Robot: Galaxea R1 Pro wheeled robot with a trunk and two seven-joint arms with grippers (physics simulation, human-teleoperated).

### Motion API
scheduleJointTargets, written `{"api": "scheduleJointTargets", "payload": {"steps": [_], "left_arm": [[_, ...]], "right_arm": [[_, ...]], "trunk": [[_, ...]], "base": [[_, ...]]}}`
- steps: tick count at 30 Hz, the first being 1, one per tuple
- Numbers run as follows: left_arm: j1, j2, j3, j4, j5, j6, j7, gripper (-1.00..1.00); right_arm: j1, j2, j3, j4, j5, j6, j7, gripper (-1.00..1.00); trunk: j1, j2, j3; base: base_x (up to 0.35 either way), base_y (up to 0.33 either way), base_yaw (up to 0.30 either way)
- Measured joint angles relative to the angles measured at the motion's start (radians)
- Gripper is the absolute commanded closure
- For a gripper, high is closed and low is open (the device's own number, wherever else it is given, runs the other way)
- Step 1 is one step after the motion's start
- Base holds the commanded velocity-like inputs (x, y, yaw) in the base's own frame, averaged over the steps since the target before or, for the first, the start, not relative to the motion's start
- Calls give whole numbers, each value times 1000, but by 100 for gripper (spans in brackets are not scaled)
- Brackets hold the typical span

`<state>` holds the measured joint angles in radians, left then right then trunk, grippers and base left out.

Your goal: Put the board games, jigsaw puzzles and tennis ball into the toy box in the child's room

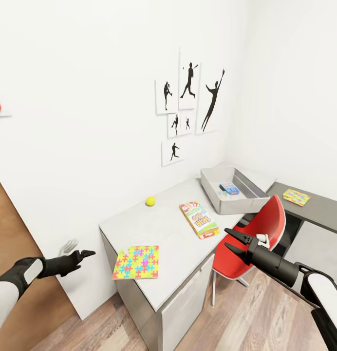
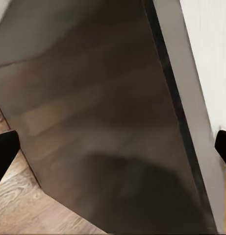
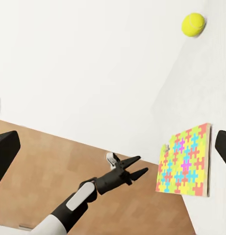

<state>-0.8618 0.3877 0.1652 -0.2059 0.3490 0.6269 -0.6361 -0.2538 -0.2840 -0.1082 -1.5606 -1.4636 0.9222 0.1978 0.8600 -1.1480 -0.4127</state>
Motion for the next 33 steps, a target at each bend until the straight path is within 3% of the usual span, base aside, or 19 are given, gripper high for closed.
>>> {"api": "scheduleJointTargets", "payload": {"steps": [4, 8, 14, 22, 33], "left_arm": [[7, 12, 3, 7, 4, 5, -178, -100], [20, 17, 4, 9, 3, 5, -259, -100], [27, 23, 5, 9, 3, 7, -330, -100], [41, 27, 5, 9, 2, 11, -419, -100], [75, 27, 5, 9, 2, 27, -522, -100]], "right_arm": [[0, 1, 0, 0, 16, -1, -3, -100], [0, 2, 0, 0, 53, -1, -3, -100], [0, 2, -1, 0, 81, -1, -4, -100], [0, 2, -1, 0, 87, -1, -4, -100], [0, 3, -1, 0, 88, -1, -4, -100]], "trunk": [[0, 0, 0], [0, 0, 0], [0, 0, 0], [0, 0, 0], [42, -77, -35]], "base": [[0, 0, 0], [0, 0, 0], [0, 0, 0], [0, 0, 0], [0, 0, 0]]}}
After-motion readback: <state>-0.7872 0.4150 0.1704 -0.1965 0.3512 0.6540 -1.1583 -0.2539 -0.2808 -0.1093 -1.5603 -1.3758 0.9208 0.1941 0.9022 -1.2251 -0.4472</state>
